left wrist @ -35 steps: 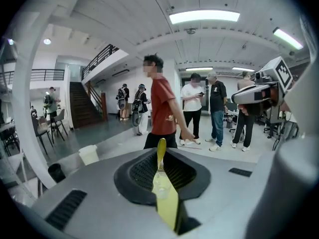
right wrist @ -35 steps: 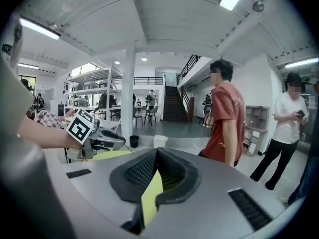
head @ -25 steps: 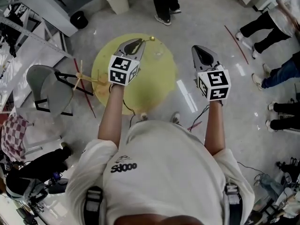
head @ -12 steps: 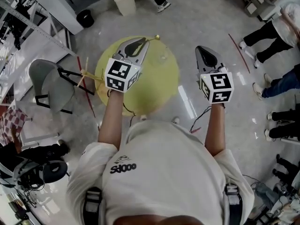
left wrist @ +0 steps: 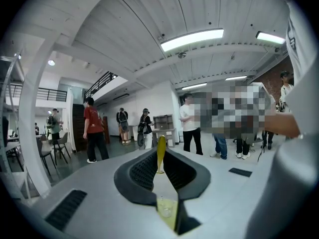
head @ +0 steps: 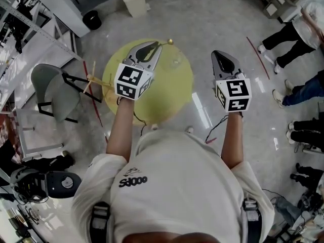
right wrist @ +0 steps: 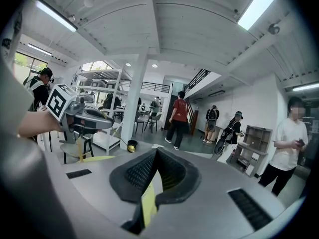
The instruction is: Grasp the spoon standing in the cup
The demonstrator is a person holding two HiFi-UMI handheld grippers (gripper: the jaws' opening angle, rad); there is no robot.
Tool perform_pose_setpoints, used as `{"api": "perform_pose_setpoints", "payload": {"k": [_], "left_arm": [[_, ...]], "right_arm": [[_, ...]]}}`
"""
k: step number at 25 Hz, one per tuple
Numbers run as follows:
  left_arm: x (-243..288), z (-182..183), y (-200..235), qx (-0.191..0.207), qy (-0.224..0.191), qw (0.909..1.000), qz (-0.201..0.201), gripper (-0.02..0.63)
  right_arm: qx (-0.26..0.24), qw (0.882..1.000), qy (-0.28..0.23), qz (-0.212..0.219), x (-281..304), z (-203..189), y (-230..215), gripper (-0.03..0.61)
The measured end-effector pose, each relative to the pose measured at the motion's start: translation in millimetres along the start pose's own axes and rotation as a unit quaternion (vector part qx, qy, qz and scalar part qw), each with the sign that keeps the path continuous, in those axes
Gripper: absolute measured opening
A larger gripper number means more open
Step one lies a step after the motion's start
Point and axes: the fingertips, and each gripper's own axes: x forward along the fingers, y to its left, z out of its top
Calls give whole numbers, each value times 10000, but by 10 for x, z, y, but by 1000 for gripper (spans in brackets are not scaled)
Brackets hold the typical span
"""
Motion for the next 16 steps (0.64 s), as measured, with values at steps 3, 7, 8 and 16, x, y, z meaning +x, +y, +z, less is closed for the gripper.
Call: {"api": "perform_pose_setpoints", "payload": {"k": [3,7,8,16], "left_arm": [[9,-11,6,-1,14,10000,4,56],[-25,-29,-3,0,20,10000,20,57],[-32,-30,-12,-1,23,10000,20,57],[-27,-63,38,-51,49,10000,6,57]], "right_arm": [[11,10000,-2,14,19,-3,-2,21],[10,10000,-17,33,8,-11,31,21],[8,10000,-14,37,0,-13,37,21],[8,10000,36,64,61,-11,73,21]]}}
